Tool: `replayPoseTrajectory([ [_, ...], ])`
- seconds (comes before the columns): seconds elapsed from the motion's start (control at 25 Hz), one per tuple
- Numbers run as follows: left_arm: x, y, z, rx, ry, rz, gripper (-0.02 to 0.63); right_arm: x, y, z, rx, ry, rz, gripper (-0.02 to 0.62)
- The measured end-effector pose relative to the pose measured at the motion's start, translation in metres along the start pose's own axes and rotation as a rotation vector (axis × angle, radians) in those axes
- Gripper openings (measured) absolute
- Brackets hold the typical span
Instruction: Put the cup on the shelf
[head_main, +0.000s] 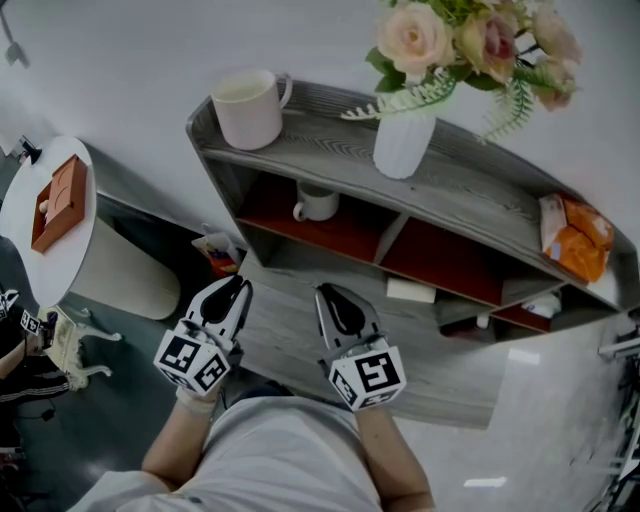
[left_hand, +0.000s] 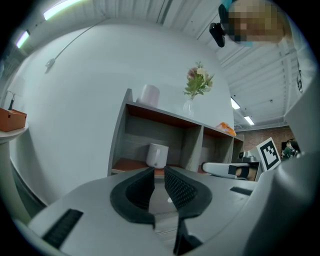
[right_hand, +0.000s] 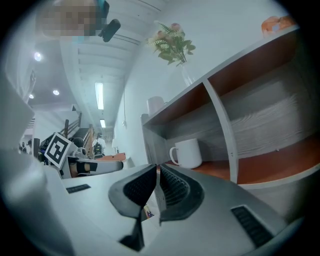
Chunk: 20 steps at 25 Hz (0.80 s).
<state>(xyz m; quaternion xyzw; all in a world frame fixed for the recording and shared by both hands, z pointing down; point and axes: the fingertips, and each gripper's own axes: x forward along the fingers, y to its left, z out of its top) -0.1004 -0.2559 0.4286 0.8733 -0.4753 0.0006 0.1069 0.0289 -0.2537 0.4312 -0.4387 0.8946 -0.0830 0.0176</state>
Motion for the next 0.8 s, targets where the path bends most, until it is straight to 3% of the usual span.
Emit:
replayPoseTrajectory([
  [0.8,0.0,-0.009,0.002,0.005,0.007,-0.047,0.071,-0.008,-0.014,0.007,-0.007,-0.01,-0.042,0.035],
])
